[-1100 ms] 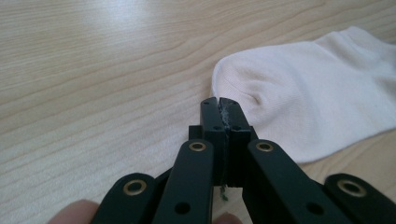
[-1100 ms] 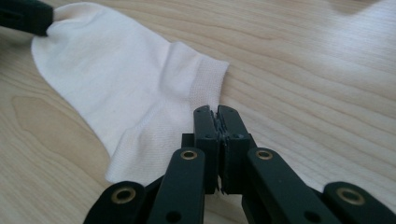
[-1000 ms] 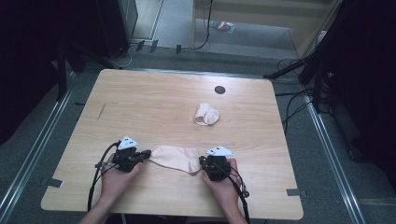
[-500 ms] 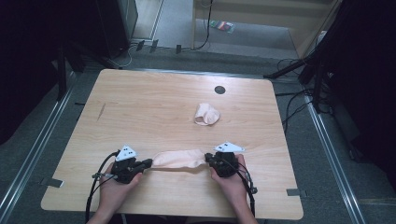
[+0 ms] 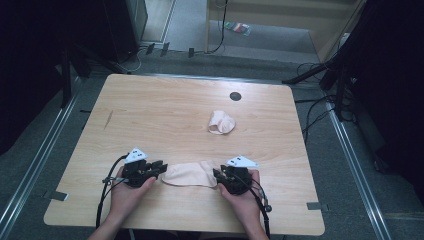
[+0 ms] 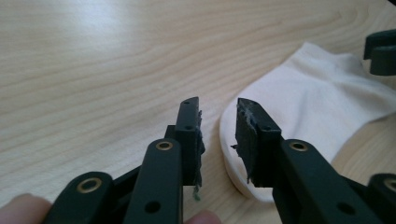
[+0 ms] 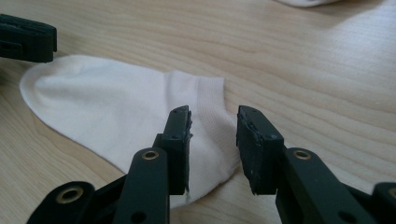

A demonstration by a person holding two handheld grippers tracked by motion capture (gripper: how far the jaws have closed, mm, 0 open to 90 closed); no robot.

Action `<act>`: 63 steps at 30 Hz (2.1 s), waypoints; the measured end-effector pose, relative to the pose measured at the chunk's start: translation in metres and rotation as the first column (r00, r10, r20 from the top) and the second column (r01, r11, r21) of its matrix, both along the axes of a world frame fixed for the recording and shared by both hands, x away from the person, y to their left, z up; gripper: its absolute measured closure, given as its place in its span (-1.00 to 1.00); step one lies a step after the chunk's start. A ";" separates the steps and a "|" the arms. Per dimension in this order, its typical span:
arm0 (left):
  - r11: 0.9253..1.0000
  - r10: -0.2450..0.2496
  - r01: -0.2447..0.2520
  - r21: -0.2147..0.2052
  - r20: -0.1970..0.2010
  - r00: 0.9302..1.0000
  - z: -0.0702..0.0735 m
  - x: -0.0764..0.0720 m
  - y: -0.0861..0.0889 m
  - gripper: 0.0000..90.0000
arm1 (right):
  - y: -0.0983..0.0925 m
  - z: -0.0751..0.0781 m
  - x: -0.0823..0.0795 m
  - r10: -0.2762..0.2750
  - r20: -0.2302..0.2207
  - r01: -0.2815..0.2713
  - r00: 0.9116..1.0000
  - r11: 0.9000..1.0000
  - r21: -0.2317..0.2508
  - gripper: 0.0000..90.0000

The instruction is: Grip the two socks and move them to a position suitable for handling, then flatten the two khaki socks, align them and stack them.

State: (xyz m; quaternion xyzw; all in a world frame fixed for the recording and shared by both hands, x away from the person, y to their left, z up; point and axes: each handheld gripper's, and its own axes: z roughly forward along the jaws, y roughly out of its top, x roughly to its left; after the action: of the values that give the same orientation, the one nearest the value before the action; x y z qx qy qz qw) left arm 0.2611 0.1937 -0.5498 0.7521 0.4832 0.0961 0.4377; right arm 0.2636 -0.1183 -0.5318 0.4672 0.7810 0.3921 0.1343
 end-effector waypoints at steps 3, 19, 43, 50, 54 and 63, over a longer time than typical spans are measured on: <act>0.999 -0.016 0.016 0.028 -0.002 1.000 -0.001 -0.001 -0.003 0.69 | 0.001 -0.004 0.001 0.002 -0.012 -0.002 1.000 1.000 -0.009 0.48; 1.000 -0.018 0.019 -0.009 0.064 0.998 0.000 -0.005 0.001 0.53 | -0.006 -0.004 0.000 -0.003 -0.015 0.003 1.000 1.000 0.018 0.38; 0.950 0.309 -0.297 -0.095 0.160 0.938 0.000 0.016 0.075 -0.62 | -0.040 0.023 0.099 -0.293 0.064 0.286 0.954 0.953 0.099 0.06; 0.961 0.277 -0.273 -0.050 0.181 0.944 -0.001 0.016 0.068 -0.60 | -0.029 0.014 0.155 -0.323 0.026 0.320 0.946 0.944 0.085 0.07; 0.960 0.281 -0.275 -0.060 0.167 0.945 -0.001 0.017 0.069 -0.59 | -0.022 0.009 0.169 -0.332 0.004 0.331 0.943 0.942 0.053 -0.04; 0.956 0.292 -0.287 -0.053 0.156 0.944 -0.001 0.018 0.068 -0.54 | -0.011 -0.005 0.190 -0.338 0.034 0.340 0.940 0.940 -0.044 0.15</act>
State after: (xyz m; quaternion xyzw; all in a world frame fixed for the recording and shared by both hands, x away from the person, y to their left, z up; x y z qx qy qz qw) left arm 0.2789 0.2622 -0.5511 0.6562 0.5526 0.2131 0.4676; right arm 0.4534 -0.1292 -0.5372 0.5860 0.6967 0.3496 0.2213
